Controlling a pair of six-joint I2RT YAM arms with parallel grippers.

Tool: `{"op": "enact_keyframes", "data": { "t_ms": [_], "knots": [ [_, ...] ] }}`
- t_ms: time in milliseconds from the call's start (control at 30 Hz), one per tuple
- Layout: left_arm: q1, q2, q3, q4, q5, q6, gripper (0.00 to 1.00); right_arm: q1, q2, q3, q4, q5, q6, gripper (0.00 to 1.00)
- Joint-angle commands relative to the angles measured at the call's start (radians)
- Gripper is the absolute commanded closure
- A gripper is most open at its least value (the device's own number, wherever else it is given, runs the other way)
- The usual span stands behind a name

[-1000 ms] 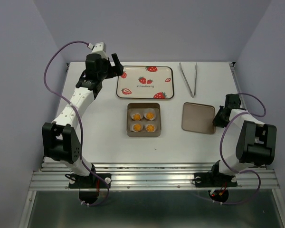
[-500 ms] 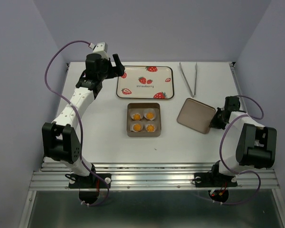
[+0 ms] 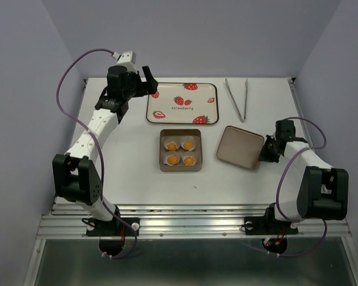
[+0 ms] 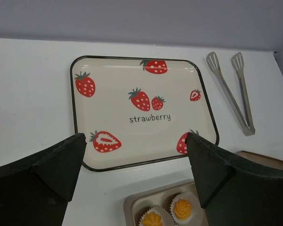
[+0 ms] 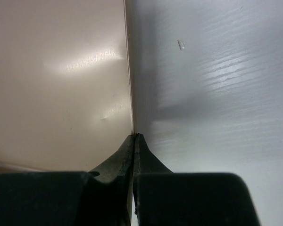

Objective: Pack the cookies

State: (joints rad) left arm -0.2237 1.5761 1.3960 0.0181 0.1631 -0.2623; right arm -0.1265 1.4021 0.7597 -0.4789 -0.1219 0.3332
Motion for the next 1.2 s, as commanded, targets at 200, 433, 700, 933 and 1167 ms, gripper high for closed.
{"op": "enact_keyframes", "data": {
  "t_ms": [200,433,700,933,1167],
  "knots": [
    [-0.051,-0.027,0.041,0.043,0.128,0.034,0.01,0.062,-0.199,0.113,0.016,-0.025,-0.101,0.99],
    [-0.104,-0.057,-0.049,0.199,0.484,-0.035,0.01,0.093,-0.212,0.174,0.141,-0.142,-0.148,0.99],
    [-0.196,-0.059,-0.126,0.332,0.573,-0.135,0.01,0.142,-0.175,0.282,0.259,-0.232,-0.143,0.99],
    [-0.261,-0.042,-0.127,0.364,0.584,-0.172,0.01,0.195,-0.158,0.348,0.27,-0.266,-0.151,0.99],
    [-0.263,-0.035,-0.132,0.362,0.521,-0.192,0.01,0.215,-0.164,0.355,0.304,-0.332,-0.131,0.99]
  ]
}}
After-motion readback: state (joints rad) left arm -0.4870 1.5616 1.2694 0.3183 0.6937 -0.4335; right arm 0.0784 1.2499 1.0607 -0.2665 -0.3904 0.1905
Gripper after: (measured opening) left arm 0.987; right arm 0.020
